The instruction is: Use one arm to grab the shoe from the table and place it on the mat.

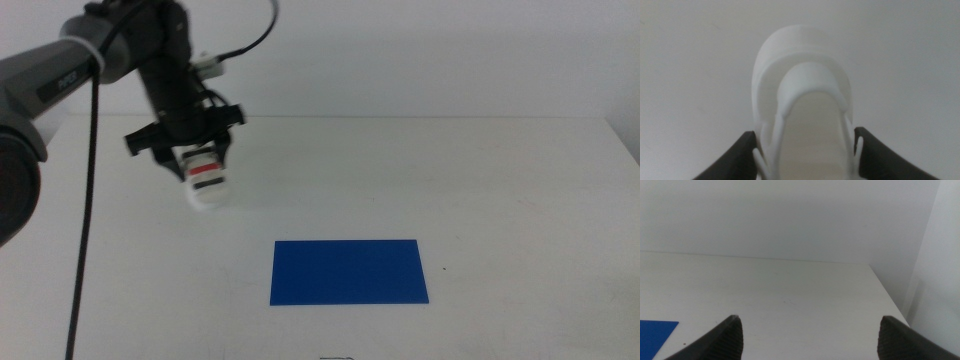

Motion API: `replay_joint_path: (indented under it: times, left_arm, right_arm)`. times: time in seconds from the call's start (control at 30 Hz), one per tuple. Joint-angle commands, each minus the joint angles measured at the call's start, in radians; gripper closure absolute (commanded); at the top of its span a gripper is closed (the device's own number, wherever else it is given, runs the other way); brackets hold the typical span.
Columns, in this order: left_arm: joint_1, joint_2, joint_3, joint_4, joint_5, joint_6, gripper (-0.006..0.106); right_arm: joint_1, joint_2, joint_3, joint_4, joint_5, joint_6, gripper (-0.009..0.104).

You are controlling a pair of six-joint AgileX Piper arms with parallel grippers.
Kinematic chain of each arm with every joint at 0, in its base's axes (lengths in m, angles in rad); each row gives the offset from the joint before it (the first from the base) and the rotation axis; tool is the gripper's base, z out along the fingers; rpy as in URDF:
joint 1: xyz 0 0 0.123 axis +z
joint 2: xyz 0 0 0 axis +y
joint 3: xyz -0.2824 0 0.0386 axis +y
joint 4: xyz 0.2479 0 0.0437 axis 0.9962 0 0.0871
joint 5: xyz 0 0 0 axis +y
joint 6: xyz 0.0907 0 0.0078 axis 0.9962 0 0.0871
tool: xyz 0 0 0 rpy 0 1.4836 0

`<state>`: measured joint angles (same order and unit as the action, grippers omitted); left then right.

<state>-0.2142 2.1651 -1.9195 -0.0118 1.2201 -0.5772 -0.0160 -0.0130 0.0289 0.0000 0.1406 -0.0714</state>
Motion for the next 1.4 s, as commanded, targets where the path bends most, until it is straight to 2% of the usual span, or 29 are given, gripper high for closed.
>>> replay_joint_path:
  times: [0.0,0.2,0.43,0.7,0.97,1.07,1.27,1.37]
  left_arm:
    - [-0.055,-0.114,0.001,-0.006,0.099,-0.049,0.086]
    - [-0.228,-0.154,0.020,-0.012,0.098,-0.209,0.086]
    - [-0.402,-0.123,0.019,-0.013,0.079,-0.269,0.086]
    - [-0.454,-0.090,0.018,-0.012,0.071,-0.249,0.086]
    - [-0.450,-0.088,0.018,-0.007,0.061,-0.006,0.086]
    - [-0.451,-0.085,0.018,-0.001,0.025,0.155,0.086]
    - [-0.451,-0.084,0.018,-0.012,0.050,0.677,0.086]
    - [-0.451,-0.084,0.018,-0.059,0.088,0.971,0.086]
  right_arm:
    - [0.002,-0.019,-0.019,-0.009,-0.076,-0.005,0.001]
    - [0.002,-0.019,-0.019,-0.009,-0.076,-0.005,0.001]
    - [0.002,-0.019,-0.019,-0.009,-0.076,-0.005,0.001]
    - [0.002,-0.019,-0.019,-0.009,-0.076,-0.005,0.001]
    - [0.002,-0.019,-0.019,-0.009,-0.076,-0.005,0.001]
    - [0.002,-0.019,-0.019,-0.009,-0.076,-0.005,0.001]
    - [0.002,-0.019,-0.019,-0.009,-0.076,-0.005,0.001]
    - [0.002,-0.019,-0.019,-0.009,-0.076,-0.005,0.001]
